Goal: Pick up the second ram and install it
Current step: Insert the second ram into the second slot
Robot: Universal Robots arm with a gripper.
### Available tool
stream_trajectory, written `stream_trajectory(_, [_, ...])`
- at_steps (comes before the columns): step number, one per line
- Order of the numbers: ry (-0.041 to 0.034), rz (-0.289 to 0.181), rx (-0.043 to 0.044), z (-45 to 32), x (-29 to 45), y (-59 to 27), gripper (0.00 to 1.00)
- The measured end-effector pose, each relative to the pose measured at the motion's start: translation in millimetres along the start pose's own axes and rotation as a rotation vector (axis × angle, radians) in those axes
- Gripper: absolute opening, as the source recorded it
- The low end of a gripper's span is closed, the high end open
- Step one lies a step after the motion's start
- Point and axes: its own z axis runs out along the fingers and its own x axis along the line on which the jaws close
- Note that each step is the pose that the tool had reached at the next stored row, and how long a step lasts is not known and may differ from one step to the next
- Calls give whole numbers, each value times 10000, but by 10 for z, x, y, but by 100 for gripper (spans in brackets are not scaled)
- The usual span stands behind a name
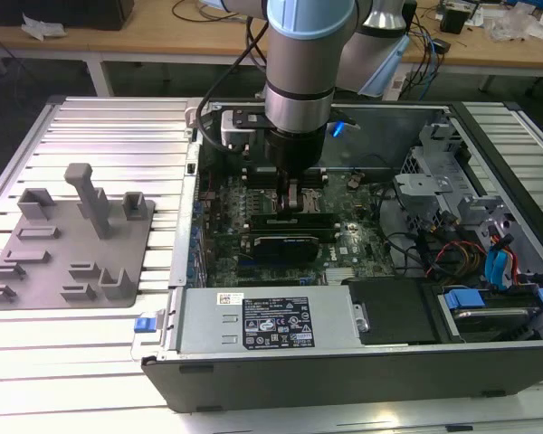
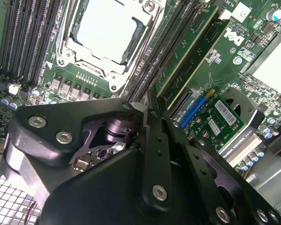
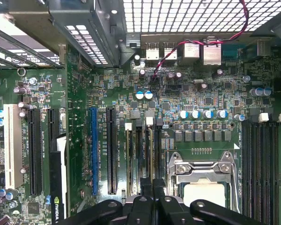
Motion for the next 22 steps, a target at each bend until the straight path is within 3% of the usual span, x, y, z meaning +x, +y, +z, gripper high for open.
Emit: stream_trajectory(22, [-1,32,-63,16,0,-7,9])
